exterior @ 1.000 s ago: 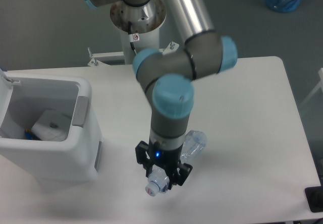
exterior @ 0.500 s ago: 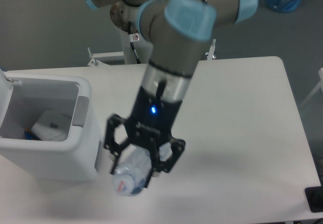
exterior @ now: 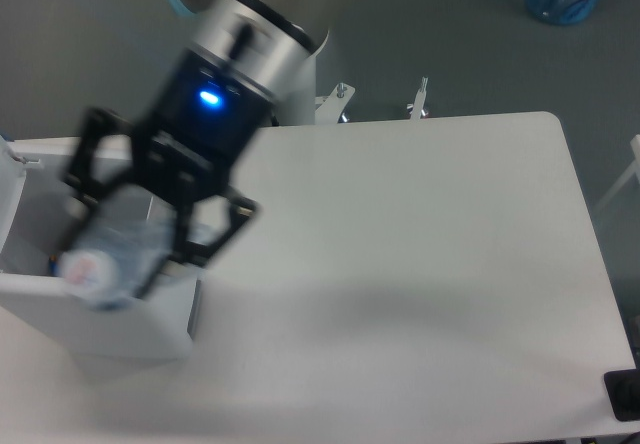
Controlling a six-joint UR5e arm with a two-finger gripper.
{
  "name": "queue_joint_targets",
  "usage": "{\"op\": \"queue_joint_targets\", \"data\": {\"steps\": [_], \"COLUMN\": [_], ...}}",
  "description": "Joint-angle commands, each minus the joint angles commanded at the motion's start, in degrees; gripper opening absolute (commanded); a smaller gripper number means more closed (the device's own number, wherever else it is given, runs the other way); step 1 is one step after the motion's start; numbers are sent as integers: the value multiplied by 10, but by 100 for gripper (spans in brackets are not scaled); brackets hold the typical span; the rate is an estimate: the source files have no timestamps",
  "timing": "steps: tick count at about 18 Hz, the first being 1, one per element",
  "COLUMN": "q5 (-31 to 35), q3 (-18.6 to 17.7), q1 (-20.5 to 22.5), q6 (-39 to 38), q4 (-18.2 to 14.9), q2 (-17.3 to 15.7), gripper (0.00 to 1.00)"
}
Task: Place the trash in the trash can
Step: 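Lift the bottle, carry it over the bin and release it inside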
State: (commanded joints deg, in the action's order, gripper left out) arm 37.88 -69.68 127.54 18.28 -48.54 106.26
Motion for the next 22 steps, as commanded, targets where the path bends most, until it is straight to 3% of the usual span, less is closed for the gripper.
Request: {"op": "queue_joint_targets", "data": {"steps": [3,7,9,10,13,14,17,22], "q5": [0,0,0,0,0,0,1,10], "q3": [-41,-78,-97,-106,-132,-135,-138,-136], "q1": [-38,-50,-53,-53,-51,-50,-41,20], "q6": [10,39,53,61,92,94,94,95], "q4": [30,31,31,31,31,31,30,29], "q2": [-9,-19,-25,-32,-40,-42,-43,-47], "gripper": [26,29,36,42,92,100,100,100]}}
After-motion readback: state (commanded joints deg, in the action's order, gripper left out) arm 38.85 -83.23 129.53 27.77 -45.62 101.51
